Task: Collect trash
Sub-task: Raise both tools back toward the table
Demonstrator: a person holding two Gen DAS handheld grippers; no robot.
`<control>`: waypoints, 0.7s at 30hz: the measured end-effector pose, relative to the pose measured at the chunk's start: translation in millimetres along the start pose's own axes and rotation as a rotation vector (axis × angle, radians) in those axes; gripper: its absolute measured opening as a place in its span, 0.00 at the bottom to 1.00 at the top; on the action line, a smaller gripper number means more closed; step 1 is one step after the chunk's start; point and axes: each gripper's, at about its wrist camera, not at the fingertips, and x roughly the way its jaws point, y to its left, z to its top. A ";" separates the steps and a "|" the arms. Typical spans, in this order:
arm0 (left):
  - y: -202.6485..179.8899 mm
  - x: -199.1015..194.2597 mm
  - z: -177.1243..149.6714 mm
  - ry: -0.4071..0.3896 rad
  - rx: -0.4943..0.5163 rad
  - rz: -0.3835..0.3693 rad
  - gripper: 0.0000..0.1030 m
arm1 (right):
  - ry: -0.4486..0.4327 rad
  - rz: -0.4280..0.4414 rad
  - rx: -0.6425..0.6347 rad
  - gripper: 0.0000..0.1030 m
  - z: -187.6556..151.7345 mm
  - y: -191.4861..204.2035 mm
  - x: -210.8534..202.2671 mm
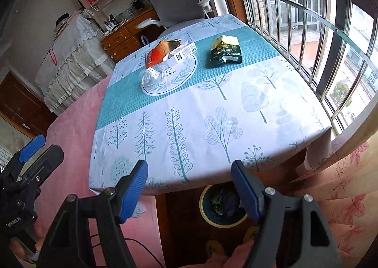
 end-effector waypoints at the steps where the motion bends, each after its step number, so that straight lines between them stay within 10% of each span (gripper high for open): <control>1: 0.8 1.3 6.6 0.000 -0.001 0.001 0.99 | -0.004 -0.003 0.002 0.71 7.6 -1.9 0.2; 21: 2.6 199.5 172.2 0.167 -0.014 0.091 0.99 | 0.123 0.008 -0.013 0.79 238.5 -83.7 157.8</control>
